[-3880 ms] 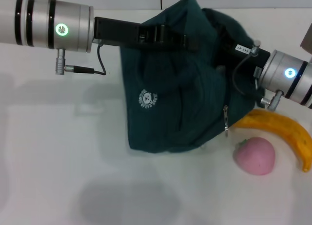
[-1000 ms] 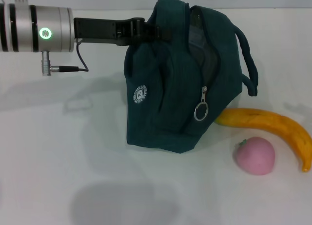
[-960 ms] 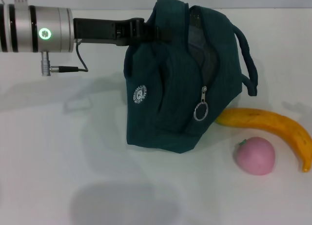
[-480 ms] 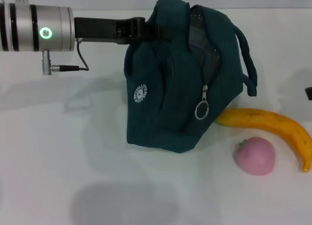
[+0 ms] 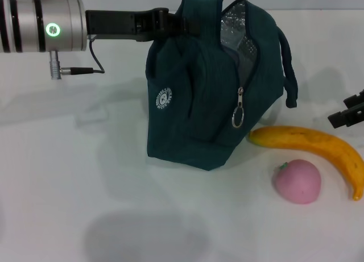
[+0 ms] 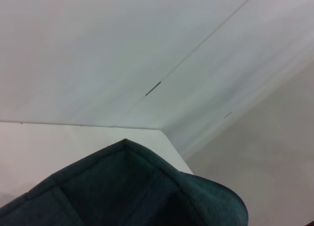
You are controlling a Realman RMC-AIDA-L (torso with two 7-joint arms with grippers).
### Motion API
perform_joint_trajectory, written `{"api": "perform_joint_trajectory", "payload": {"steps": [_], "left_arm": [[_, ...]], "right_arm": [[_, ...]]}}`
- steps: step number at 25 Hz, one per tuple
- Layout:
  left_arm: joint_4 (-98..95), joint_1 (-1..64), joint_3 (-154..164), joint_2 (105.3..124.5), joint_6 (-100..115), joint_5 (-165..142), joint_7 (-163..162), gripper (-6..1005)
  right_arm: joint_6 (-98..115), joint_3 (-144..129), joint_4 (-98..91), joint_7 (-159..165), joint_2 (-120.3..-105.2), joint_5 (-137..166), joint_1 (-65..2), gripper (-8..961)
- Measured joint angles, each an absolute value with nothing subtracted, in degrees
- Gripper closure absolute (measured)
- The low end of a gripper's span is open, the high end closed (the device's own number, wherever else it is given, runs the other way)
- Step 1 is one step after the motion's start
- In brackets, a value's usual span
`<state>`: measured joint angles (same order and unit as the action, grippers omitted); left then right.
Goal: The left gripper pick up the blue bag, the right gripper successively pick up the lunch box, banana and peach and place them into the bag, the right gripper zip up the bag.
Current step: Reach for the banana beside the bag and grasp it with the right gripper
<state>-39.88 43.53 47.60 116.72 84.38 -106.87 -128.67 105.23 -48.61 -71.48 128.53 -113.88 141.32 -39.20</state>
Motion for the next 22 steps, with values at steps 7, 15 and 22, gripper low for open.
{"api": "perform_joint_trajectory", "payload": {"steps": [7,15,22], "left_arm": [[-39.83,43.52,47.55,116.72,84.37,-106.87,-128.67,955],[-39.81,43.16,47.54,116.72,84.37,-106.87,-128.67,955],[-39.84,43.01,47.54,116.71,84.38,-106.87,-128.55,955]], "right_arm": [[101.04,-57.31,-69.46,129.32,-114.76,145.91,-39.97,264],[95.64,-66.46,-67.77,130.25,-115.45,148.23,-40.40,140],[93.63,-70.77,-66.88,130.74,-115.53,149.48,-41.00,133]]}}
